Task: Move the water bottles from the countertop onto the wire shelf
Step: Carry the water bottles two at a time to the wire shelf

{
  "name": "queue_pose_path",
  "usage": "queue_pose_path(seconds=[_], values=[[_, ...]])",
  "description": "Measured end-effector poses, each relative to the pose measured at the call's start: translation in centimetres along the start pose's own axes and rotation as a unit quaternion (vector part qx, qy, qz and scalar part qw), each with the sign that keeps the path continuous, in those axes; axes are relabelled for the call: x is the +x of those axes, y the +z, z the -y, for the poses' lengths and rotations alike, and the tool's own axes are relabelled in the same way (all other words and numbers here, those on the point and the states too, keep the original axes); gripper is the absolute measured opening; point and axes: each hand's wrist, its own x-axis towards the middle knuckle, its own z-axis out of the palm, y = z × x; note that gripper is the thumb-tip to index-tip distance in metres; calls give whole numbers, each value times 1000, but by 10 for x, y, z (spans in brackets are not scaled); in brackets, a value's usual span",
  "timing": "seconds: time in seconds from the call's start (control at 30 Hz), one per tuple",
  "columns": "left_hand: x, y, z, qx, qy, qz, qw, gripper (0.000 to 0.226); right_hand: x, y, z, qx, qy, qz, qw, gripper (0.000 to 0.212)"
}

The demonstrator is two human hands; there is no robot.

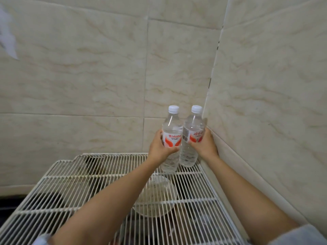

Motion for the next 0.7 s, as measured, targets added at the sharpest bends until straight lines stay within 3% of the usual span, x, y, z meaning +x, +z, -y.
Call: queue_pose_path(seconds=[0.1, 0.2, 0.3, 0.5, 0.7], values=[[1, 13, 3, -26, -10, -73, 997, 66, -9, -1, -12, -13, -7, 27, 1000, 86], [0, 21, 6, 10, -16, -71, 997, 67, -26, -4, -23, -38, -8, 40, 998, 64], [-7, 22, 3, 20, -20, -58, 998, 71, -46, -9, -24, -47, 23, 34, 998, 66], [-24, -8, -1, 131, -43, -44, 990, 108, -86, -17, -9, -86, 27, 32, 995, 67], [-67, -87, 13, 236, -59, -64, 968, 95, -116, 18, 10, -92, -30, 121, 988, 68]])
